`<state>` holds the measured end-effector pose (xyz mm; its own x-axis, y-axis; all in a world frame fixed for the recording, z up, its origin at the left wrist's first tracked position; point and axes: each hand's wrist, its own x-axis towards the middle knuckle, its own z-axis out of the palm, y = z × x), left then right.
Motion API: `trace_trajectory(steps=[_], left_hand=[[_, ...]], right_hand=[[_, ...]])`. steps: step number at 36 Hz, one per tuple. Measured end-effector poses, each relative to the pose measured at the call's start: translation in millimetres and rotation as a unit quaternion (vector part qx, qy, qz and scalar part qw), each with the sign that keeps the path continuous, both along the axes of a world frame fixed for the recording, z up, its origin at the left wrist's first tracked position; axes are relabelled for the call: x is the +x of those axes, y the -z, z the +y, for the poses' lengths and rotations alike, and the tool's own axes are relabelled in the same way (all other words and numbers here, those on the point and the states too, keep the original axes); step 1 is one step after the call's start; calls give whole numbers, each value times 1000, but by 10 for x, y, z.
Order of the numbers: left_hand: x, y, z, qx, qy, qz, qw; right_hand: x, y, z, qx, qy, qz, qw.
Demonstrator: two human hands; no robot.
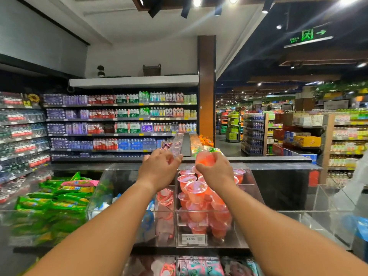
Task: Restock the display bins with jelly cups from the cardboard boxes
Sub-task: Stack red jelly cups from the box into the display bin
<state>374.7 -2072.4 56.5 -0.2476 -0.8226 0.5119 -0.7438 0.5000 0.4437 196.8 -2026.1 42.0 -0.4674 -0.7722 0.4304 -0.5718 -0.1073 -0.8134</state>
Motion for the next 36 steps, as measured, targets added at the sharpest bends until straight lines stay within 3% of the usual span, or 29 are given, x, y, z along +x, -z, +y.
trace_trajectory(steps=[11,29,36], left_hand=[[497,345,-341,31,-47,-28,998],[390,423,-630,23,-16,-54,998],[202,333,-590,5,18,-27,999]], right_hand=[[202,92,-749,175,25,19,984],[170,228,-1065,234,76,119,962],[110,221,-1008,190,87,134,969]])
